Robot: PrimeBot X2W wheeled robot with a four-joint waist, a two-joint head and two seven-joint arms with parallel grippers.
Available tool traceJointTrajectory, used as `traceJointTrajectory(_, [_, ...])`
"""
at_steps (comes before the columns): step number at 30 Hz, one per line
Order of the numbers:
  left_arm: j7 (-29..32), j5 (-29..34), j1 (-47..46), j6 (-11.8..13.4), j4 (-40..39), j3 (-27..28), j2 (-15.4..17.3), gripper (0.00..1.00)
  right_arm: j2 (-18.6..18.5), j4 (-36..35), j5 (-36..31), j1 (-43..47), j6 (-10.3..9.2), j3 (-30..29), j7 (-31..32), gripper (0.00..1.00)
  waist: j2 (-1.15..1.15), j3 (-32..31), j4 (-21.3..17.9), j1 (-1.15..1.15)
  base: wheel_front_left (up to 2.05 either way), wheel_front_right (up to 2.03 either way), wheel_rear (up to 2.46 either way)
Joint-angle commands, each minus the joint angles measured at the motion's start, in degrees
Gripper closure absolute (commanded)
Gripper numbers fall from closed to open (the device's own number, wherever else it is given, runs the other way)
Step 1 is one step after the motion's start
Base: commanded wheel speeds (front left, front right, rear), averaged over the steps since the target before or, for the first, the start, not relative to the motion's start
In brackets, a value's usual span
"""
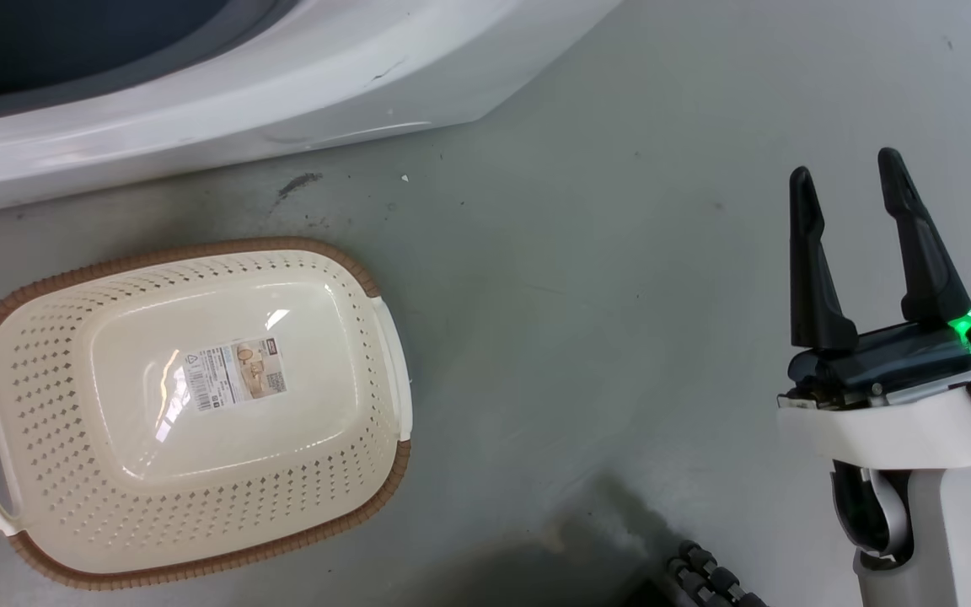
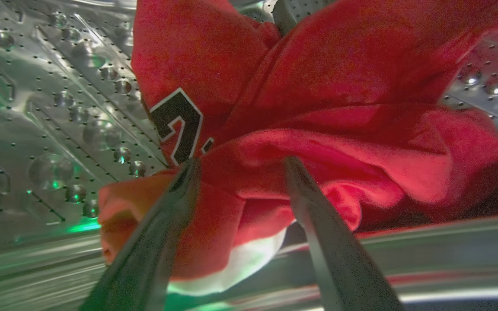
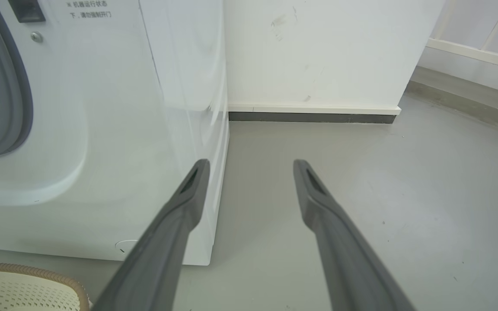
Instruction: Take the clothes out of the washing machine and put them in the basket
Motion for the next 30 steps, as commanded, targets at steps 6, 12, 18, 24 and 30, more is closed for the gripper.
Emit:
traceJointTrajectory(6, [3.60, -1.44, -2.13, -0.01, 0.45, -2.66, 0.82, 0.00, 0.11, -0.34, 0.77, -1.65, -0.04, -0.48, -0.14, 0.00, 0.00, 2.11, -0.10, -0.01, 0.00, 0.00, 0.00])
traceJointTrajectory(12, [4.02, -2.66, -2.02, 0.07, 1.24, -4.23, 1.92, 0.00, 0.11, -0.55, 1.29, -2.03, -0.04, -0.40, -0.14, 0.00, 0.00, 3.37, -0.20, -0.01, 0.00, 0.00, 0.00])
traceJointTrajectory(18, [0.58, -3.16, -2.57, 0.09, 0.68, -6.37, 3.14, 1.00, 0.11, -0.29, 1.41, -2.30, -0.04, -0.24, -0.14, 0.00, 0.00, 3.69, -0.17, -0.01, 0.00, 0.00, 0.00])
traceJointTrajectory(24, [-3.09, -4.22, -2.32, 0.07, 1.33, -7.73, 2.82, 1.00, 0.11, 0.09, 1.31, -2.47, -0.04, 0.00, -0.14, 0.00, 0.00, 2.97, -0.02, -0.01, 0.00, 0.00, 0.00])
traceJointTrajectory(30, [-8.06, -5.17, -1.89, 0.07, 1.12, -9.00, 2.17, 1.00, 0.11, 0.56, 0.93, -1.90, -0.04, 0.42, -0.14, 0.00, 0.00, 1.41, 0.06, -0.01, 0.00, 0.00, 0.00])
